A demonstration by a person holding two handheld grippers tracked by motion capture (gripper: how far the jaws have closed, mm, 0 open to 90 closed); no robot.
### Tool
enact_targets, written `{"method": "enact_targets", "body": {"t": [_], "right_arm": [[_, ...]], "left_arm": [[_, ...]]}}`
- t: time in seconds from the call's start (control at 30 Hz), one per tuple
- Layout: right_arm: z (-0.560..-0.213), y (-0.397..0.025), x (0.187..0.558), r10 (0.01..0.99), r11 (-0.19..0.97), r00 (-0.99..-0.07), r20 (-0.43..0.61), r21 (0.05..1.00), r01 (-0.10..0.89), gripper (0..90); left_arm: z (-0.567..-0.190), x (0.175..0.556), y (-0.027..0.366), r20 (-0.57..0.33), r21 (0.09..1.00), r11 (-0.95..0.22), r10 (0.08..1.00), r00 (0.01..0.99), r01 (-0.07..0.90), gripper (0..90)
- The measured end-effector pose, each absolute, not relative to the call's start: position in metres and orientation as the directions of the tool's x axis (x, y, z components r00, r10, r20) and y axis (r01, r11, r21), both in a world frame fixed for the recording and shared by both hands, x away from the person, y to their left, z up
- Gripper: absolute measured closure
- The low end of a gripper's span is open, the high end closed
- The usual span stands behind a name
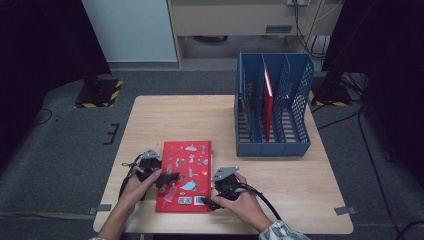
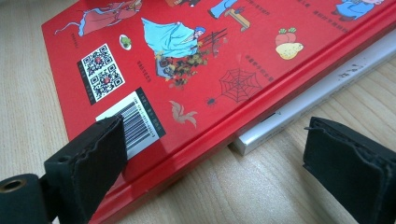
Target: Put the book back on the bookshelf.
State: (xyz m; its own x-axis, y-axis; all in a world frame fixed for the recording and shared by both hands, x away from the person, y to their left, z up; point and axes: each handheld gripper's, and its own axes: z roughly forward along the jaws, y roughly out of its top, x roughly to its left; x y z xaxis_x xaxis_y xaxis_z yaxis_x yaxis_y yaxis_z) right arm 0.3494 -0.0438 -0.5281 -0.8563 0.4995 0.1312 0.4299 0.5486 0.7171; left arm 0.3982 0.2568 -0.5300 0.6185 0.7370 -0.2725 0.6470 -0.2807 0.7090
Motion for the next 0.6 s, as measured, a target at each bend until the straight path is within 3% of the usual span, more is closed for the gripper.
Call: {"method": "enact_targets", "body": {"t": [0.6], "right_arm": [[-0.529,-0.031,0.361,0.502,0.526,-0.851,0.156,0.726,0.444,1.5]], "left_arm": [[-0.527,0.396,0.258,-0.251,0.71,-0.299,0.739,0.626,0.637,3.6]]}}
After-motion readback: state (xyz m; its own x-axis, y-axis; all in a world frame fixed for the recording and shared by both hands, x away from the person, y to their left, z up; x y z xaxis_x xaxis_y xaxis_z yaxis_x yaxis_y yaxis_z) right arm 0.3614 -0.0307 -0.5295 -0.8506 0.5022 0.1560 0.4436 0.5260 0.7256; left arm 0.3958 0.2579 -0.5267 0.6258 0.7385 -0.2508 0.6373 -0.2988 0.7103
